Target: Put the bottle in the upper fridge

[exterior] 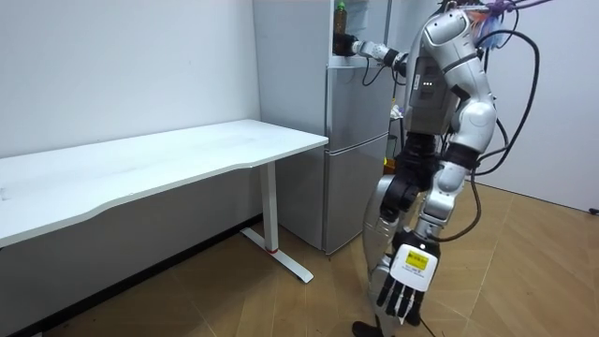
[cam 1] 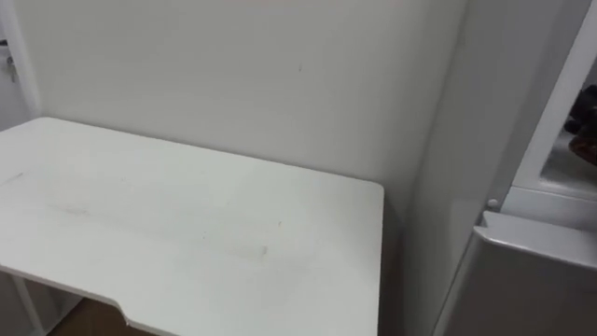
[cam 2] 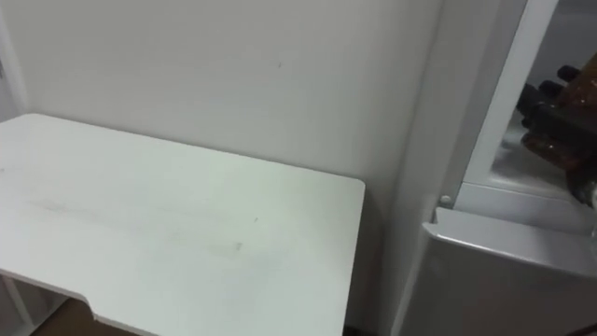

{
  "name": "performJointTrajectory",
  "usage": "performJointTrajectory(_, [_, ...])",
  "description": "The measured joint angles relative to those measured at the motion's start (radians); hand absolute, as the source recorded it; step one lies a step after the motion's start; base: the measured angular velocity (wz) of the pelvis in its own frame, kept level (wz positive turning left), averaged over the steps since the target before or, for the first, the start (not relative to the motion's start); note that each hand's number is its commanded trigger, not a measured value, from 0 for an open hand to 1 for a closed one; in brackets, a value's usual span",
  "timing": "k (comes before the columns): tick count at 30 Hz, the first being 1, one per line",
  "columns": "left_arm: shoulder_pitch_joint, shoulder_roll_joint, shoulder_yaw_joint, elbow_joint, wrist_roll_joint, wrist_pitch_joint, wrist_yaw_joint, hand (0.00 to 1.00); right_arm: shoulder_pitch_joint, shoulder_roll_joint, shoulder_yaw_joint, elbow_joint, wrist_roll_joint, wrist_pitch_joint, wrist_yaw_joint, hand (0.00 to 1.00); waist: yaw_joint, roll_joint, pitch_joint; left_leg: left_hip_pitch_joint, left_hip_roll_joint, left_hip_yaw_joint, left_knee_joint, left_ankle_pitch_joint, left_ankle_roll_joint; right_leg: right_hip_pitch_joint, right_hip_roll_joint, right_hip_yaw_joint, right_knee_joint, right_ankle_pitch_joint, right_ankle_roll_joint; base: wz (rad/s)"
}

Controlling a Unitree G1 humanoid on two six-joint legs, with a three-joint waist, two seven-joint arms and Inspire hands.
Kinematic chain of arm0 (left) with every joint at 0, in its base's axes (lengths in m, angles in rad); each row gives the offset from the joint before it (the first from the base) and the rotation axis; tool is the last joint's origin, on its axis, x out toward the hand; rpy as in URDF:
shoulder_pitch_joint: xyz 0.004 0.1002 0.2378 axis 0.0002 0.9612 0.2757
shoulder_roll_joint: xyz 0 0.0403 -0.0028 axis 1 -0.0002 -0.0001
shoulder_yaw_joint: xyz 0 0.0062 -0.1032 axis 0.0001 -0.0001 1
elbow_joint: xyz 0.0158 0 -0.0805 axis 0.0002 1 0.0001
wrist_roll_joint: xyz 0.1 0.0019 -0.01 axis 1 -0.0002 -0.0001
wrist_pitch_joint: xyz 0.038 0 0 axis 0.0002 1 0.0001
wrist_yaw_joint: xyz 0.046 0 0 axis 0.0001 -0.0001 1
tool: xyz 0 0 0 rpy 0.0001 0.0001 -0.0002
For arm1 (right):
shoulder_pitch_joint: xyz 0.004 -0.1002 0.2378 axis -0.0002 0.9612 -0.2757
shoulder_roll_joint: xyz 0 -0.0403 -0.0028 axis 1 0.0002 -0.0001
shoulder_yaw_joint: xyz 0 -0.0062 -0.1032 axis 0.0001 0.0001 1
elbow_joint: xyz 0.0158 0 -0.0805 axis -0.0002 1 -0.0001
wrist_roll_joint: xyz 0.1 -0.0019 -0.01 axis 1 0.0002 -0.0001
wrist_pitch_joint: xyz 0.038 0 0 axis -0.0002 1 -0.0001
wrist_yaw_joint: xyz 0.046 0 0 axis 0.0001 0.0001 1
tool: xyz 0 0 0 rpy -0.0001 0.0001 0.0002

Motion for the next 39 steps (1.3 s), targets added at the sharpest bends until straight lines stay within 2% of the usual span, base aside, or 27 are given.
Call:
performJointTrajectory(1, [-0.001,0.003,0.0,0.0,-0.001,0.0,0.0,0.0,0.0,-0.01,0.01,0.013,0.0,-0.003,0.0,0.0,0.002,-0.004,0.0015,-0.003,-0.001,-0.003,0.001,-0.001,0.0,0.0,0.0,-0.001,-0.002,-0.001,-0.001,0.14])
performJointTrajectory(3, [-0.001,0.021,0.0,0.0,-0.002,0.009,0.0,0.0,-0.004,-0.018,0.017,0.055,0.002,-0.005,0.001,0.0,0.003,-0.016,-0.003,-0.032,0.002,-0.009,0.037,-0.01,-0.002,0.0,0.006,-0.012,-0.016,-0.001,-0.002,0.18])
performJointTrajectory(4, [-0.002,0.023,0.0,-0.001,-0.002,0.012,0.001,0.0,-0.013,-0.018,0.02,0.071,0.002,-0.005,0.0,0.0,0.003,-0.017,-0.0033,-0.038,0.004,-0.011,0.05,-0.015,-0.002,-0.001,0.008,-0.015,-0.015,0.0,-0.002,0.13])
performJointTrajectory(5, [-0.007,0.025,-0.001,0.0,-0.004,0.02,0.001,0.0,-0.037,-0.019,0.03,0.111,0.001,-0.009,0.0,0.0,0.004,-0.01,0.0008,-0.056,0.008,-0.015,0.071,-0.026,-0.002,-0.005,0.011,-0.018,-0.015,0.0,-0.003,0.11])
performJointTrajectory(7, [-0.024,0.036,-0.005,0.001,-0.019,0.027,0.001,0.0,-0.072,-0.036,0.075,0.179,-0.002,-0.032,-0.001,0.0,0.005,-0.018,-0.0032,-0.092,0.013,-0.022,0.101,-0.034,-0.003,-0.024,0.015,-0.027,-0.013,0.002,-0.007,0.09])
performJointTrajectory(9, [-0.061,0.06,-0.007,0.001,-0.05,0.029,0.002,0.0,-0.121,-0.068,0.152,0.279,-0.003,-0.057,0.014,0.0,0.031,-0.024,-0.0028,-0.139,0.029,-0.021,0.147,-0.05,-0.008,-0.053,0.029,-0.028,-0.014,0.01,-0.017,-0.06])
performJointTrajectory(12, [-0.094,0.08,-0.013,-0.007,-0.049,0.031,0.003,0.0,-0.145,-0.083,0.175,0.347,-0.032,-0.08,0.024,0.0,0.049,-0.026,-0.0024,-0.183,0.039,-0.032,0.188,-0.059,-0.009,-0.077,0.038,-0.037,-0.012,0.015,-0.023,0.03])
performJointTrajectory(13, [-0.112,0.093,-0.028,-0.013,-0.053,0.04,0.004,0.0,-0.159,-0.084,0.176,0.377,-0.05,-0.095,0.022,1.0,0.055,-0.025,-0.0023,-0.204,0.041,-0.036,0.2,-0.059,-0.009,-0.095,0.04,-0.036,-0.005,0.017,-0.025,0.05])
performJointTrajectory(15, [-0.141,0.124,-0.061,-0.014,-0.077,0.046,0.008,0.0,-0.183,-0.083,0.192,0.432,-0.079,-0.122,0.022,1.0,0.075,-0.024,-0.0015,-0.225,0.045,-0.036,0.213,-0.058,-0.01,-0.115,0.042,-0.036,0.003,0.023,-0.031,-0.04])
performJointTrajectory(17, [-0.147,0.138,-0.075,-0.023,-0.079,0.048,0.015,0.0,-0.212,-0.084,0.211,0.48,-0.108,-0.124,0.025,1.0,0.084,-0.023,-0.0008,-0.239,0.05,-0.036,0.225,-0.058,-0.01,-0.124,0.047,-0.032,0.002,0.026,-0.03,-0.04])
performJointTrajectory(20, [-0.15,0.142,-0.084,-0.03,-0.079,0.06,0.024,0.0,-0.254,-0.085,0.232,0.553,-0.149,-0.125,0.057,1.0,0.089,-0.02,0.0011,-0.257,0.053,-0.042,0.24,-0.058,-0.01,-0.131,0.054,-0.031,-0.002,0.03,-0.024,0.02])
performJointTrajectory(23, [-0.15,0.142,-0.094,-0.03,-0.079,0.082,0.024,0.0,-0.259,-0.097,0.251,0.572,-0.191,-0.123,0.068,1.0,0.106,-0.019,0.0012,-0.262,0.054,-0.041,0.24,-0.057,-0.011,-0.142,0.055,-0.027,-0.002,0.033,-0.024,-0.03])
performJointTrajectory(26, [-0.15,0.143,-0.114,-0.03,-0.08,0.096,0.025,0.0,-0.268,-0.097,0.255,0.583,-0.205,-0.124,0.074,1.0,0.108,-0.014,0.0038,-0.262,0.054,-0.041,0.24,-0.056,-0.011,-0.143,0.054,-0.027,0.0,0.033,-0.025,0.0])
performJointTrajectory(30, [-0.156,0.148,-0.13,-0.03,-0.084,0.107,0.025,0.0,-0.273,-0.097,0.255,0.58,-0.231,-0.123,0.079,1.0,0.106,-0.007,0.0043,-0.261,0.054,-0.042,0.24,-0.057,-0.015,-0.144,0.054,-0.029,-0.001,0.034,-0.025,0.0])
performJointTrajectory(39, [-0.156,0.153,-0.134,-0.033,-0.1,0.118,0.026,0.0,-0.275,-0.099,0.243,0.582,-0.235,-0.123,0.115,1.0,0.1,-0.005,0.0035,-0.271,0.054,-0.04,0.241,-0.054,-0.009,-0.142,0.056,-0.034,-0.015,0.045,-0.023,0.0])
